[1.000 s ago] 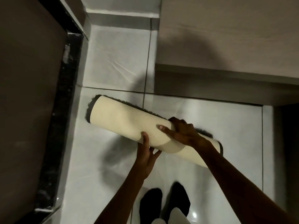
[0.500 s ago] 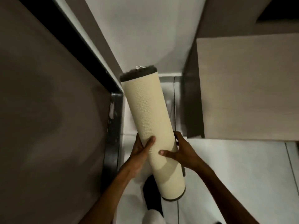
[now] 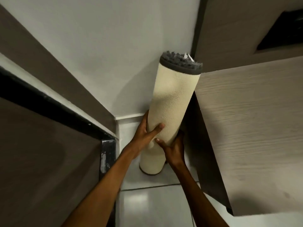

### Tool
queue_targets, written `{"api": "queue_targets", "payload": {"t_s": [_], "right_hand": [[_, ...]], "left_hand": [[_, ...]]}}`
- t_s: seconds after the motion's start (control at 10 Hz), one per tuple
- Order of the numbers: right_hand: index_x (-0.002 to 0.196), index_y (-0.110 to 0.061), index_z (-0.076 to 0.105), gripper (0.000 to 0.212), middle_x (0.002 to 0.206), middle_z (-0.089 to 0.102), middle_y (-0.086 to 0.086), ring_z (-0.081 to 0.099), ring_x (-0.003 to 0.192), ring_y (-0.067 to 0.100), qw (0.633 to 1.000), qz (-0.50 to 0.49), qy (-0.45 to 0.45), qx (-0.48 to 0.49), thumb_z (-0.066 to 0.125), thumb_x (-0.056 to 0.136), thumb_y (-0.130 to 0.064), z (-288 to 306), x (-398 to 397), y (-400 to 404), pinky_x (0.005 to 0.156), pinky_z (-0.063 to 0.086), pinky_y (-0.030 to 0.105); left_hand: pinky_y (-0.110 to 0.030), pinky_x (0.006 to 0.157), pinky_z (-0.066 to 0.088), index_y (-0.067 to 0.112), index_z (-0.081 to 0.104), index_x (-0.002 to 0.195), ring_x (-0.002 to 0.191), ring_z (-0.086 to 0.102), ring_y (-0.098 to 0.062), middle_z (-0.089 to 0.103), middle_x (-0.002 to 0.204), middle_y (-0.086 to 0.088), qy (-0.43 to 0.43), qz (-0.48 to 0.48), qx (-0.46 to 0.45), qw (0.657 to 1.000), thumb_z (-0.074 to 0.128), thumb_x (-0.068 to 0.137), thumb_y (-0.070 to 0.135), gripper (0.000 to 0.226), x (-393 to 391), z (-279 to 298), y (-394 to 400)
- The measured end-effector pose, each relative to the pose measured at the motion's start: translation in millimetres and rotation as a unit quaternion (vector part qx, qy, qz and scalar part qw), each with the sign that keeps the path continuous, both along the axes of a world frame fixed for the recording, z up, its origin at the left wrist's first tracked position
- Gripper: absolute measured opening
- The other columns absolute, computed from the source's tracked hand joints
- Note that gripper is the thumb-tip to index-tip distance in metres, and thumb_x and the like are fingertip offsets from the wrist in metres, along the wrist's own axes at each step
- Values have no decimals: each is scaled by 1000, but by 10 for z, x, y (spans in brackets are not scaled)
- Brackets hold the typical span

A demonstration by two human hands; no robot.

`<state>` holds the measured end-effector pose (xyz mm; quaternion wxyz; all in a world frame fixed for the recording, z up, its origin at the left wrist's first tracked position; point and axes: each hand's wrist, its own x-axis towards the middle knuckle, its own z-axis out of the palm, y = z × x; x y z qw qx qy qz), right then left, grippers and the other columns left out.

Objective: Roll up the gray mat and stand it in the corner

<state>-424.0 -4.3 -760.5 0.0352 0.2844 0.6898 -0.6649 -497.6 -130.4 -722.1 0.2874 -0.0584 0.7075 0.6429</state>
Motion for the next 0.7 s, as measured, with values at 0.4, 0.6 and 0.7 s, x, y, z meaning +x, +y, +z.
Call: {"api": "queue_targets", "payload": {"t_s": [0.4,0.6,0.7], "right_hand": [[158,-17,21,111,156,41,8,44,141,25,999,8,10,34,91,73,-29,-793,-1598,401,113,43,43],[155,-12,29,69,153,48,14,48,139,29,970,152,-143,122,65,98,-26,-1452,-1118,562,110,40,35],[153,-15,36,53,155,43,13,47,141,28,937,212,-115,254,51,104,-27,-1461,-920,619,114,44,43]], "left_hand": [[-8,85,50,27,41,148,114,55,11,53,134,20,106,28,-79,991,83,83,32,78,-1548,-708,452],[-48,129,17,19,13,164,159,18,-25,19,173,-5,93,-230,-336,909,47,103,52,77,-1102,-1670,385],[-51,132,-1,21,-2,164,162,-5,-21,-9,171,2,192,-279,-402,851,23,107,54,70,-805,-1866,348]]}}
